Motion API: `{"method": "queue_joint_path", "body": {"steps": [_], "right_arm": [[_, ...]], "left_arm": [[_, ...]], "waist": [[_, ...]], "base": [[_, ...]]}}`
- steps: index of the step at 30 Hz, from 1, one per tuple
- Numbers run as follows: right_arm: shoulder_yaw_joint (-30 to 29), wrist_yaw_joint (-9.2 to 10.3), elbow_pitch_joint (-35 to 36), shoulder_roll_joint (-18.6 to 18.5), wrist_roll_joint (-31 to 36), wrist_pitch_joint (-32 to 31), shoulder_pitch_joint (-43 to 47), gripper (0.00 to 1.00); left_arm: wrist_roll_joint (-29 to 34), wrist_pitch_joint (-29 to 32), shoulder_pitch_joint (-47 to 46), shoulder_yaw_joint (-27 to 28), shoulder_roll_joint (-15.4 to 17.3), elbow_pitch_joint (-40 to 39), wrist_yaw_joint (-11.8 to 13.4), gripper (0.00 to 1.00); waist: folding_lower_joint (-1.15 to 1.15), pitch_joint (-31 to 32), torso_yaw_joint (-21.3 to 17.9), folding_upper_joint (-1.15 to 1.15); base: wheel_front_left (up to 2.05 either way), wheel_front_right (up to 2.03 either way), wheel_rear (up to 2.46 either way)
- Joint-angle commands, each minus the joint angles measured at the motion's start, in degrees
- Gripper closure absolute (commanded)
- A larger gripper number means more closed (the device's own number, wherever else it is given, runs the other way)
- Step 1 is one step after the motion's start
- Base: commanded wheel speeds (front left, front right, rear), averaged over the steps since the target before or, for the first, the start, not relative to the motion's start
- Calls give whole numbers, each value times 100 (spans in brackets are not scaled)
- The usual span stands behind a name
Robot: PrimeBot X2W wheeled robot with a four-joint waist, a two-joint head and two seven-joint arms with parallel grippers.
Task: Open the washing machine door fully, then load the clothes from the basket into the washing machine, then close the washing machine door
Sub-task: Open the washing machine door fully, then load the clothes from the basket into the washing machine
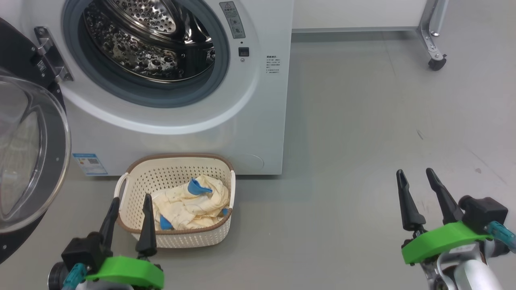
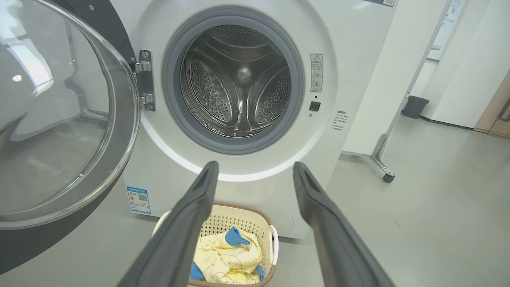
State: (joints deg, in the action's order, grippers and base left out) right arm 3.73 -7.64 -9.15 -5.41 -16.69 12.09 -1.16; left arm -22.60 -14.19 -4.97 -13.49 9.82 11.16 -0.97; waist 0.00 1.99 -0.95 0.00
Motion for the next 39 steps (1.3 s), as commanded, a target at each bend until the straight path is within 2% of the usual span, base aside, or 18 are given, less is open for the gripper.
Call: {"method": "queue_joint_path", "body": {"steps": [1,33,39], "right_arm": [[103,15,212,-59,42,60,-241,0],[93,15,121,-39,54,18,-246,0],[103,15,107,-37,40,18,-253,0]], "left_arm": [[109,-78,-129,268,88,-155,43,0],[693,-81,-138,751,-359,30,-414,0],[439,-81,-140,701,-407,179,-549,0]], "waist": [[0,-4,-9,0],[0,-46,51,0],[0,-56,58,0]], "base": [[0,0,0],[0,0,0],[0,0,0]]}}
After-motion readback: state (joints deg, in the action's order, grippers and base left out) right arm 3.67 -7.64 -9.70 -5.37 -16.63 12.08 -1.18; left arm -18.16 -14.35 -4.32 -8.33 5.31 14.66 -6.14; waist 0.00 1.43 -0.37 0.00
